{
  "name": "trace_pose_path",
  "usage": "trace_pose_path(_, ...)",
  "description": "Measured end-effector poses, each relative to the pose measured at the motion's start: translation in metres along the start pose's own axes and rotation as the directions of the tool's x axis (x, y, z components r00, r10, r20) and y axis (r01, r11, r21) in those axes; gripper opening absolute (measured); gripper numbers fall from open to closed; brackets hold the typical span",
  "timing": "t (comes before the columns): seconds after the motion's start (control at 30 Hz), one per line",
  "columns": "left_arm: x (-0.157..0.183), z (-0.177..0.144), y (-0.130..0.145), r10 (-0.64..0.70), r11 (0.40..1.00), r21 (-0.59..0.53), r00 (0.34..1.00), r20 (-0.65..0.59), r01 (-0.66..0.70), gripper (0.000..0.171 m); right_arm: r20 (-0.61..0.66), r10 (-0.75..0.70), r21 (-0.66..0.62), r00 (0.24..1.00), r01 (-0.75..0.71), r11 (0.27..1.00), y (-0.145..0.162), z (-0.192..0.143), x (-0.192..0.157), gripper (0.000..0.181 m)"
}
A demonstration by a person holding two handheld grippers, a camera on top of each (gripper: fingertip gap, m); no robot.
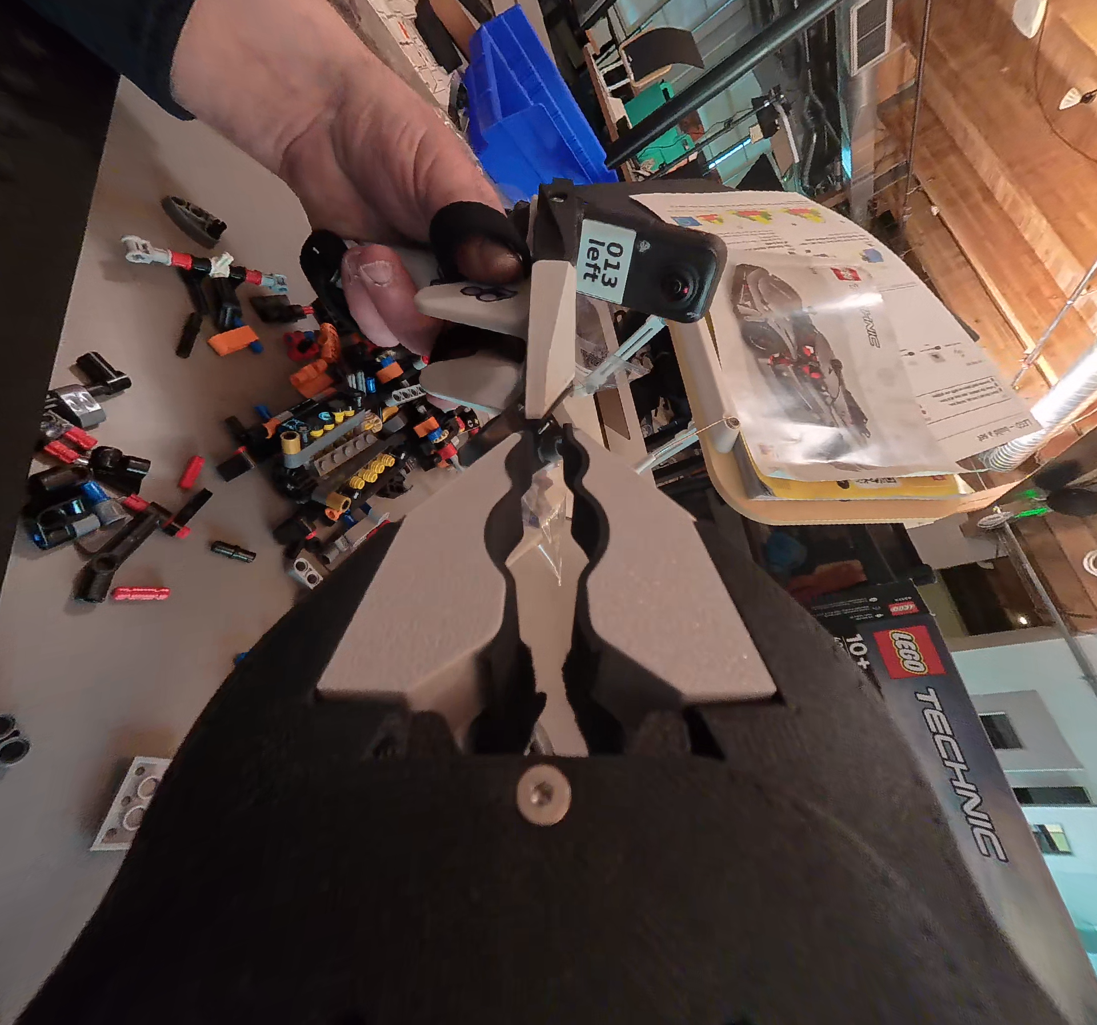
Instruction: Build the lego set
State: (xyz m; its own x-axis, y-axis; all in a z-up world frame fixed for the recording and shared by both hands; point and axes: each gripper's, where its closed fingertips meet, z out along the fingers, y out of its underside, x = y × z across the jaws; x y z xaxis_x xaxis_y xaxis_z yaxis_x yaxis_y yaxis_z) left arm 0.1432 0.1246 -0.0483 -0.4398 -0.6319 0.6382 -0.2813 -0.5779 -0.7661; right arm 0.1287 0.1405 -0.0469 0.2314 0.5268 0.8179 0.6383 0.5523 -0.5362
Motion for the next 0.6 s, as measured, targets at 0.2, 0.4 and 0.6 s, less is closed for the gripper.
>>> trace_pose_path(0.2,-0.0053,-0.0013,-0.0007,0.011,1.000,-0.002,0.999,0.035,-0.011,0.017,-0.007,0.004,-0.026,1.000,-0.004,1.000,0.0029,0.0006,0.0010,0.005)
trace_pose_path(0.4,-0.0067,-0.0018,-0.0012,0.023,1.000,-0.007,0.998,0.060,-0.022,0.017,-0.002,0.026,-0.042,1.000,-0.026,0.999,0.0057,0.0011,0.0017,0.004)
trace_pose_path(0.6,-0.0031,-0.0013,-0.0053,-0.008,1.000,0.027,1.000,0.022,0.008,0.017,-0.032,0.007,-0.061,0.999,-0.009,0.998,0.0036,-0.0004,0.0046,0.003)
